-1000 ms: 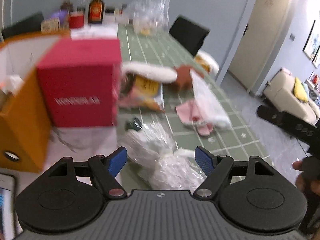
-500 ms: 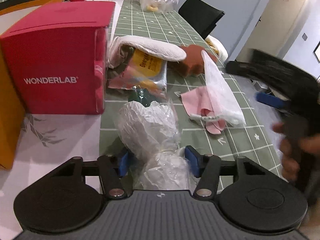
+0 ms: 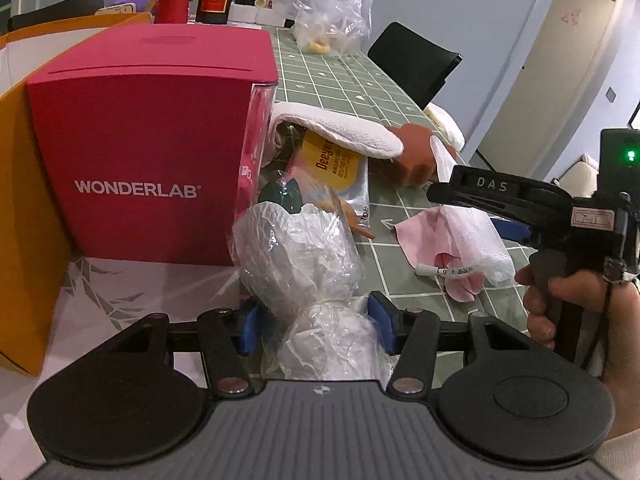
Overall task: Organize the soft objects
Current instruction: 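Grasp the plastic-wrapped white bundle with the left gripper while the right gripper grasps white mesh fabric, then carry both items over the orange box and open both grippers to drop them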
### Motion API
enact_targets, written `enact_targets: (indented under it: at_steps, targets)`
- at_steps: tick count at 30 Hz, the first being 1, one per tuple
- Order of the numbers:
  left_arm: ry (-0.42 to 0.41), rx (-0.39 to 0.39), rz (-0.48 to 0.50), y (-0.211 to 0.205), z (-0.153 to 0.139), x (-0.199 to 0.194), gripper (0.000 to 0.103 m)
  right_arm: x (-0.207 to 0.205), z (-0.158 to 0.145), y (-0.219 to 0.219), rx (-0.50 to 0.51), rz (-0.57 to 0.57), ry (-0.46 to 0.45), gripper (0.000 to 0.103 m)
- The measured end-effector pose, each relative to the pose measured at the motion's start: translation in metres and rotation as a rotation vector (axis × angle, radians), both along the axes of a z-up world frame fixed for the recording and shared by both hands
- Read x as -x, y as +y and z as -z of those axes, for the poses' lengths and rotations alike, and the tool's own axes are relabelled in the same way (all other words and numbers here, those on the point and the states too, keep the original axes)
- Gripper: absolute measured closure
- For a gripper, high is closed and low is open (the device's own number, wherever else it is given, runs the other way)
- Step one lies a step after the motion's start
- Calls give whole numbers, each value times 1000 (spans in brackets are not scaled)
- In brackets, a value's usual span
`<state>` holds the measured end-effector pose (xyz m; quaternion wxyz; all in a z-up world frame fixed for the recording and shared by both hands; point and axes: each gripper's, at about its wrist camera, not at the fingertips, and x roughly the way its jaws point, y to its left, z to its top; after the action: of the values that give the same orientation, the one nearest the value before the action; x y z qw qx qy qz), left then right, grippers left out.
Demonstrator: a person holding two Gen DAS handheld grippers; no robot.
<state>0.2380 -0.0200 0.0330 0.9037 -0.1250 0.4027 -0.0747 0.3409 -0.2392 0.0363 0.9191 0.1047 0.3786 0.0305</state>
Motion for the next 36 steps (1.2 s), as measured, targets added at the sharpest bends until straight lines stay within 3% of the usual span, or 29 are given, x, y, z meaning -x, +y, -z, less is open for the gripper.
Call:
enact_targets:
  at_steps: [2,4,6,10,12,16,24,32,36]
  targets:
    - [2,17,-24,2,1,-1,40,0,2,2,49,-7,-15,31]
    - [3,22,-24,3,2,-1,40,1,4,6,120,-12,-30,54]
    - [2,25,-28,4,2,-1,40,2,4,4,149,8,-36,68]
    - [-3,18,-25,4,2,-1,40,4,4,-17,55,38,-26,95]
    - [-5,16,-24,4,3,-2,40,6,5,-29,-14,57,-17,100]
    - [-11,15,-22,4,3,0,40,11,4,-42,-85,87,-15,101]
    - [-51,14,-27,4,0,4,41,26,-14,-52,-212,70,-115,101]
    - [-176,-27,-36,0,-20,22,42,41,-29,-55,-315,27,-201,101]
    - [-218,-18,-24,5,-41,40,42,49,-41,-46,-414,-63,-244,101]
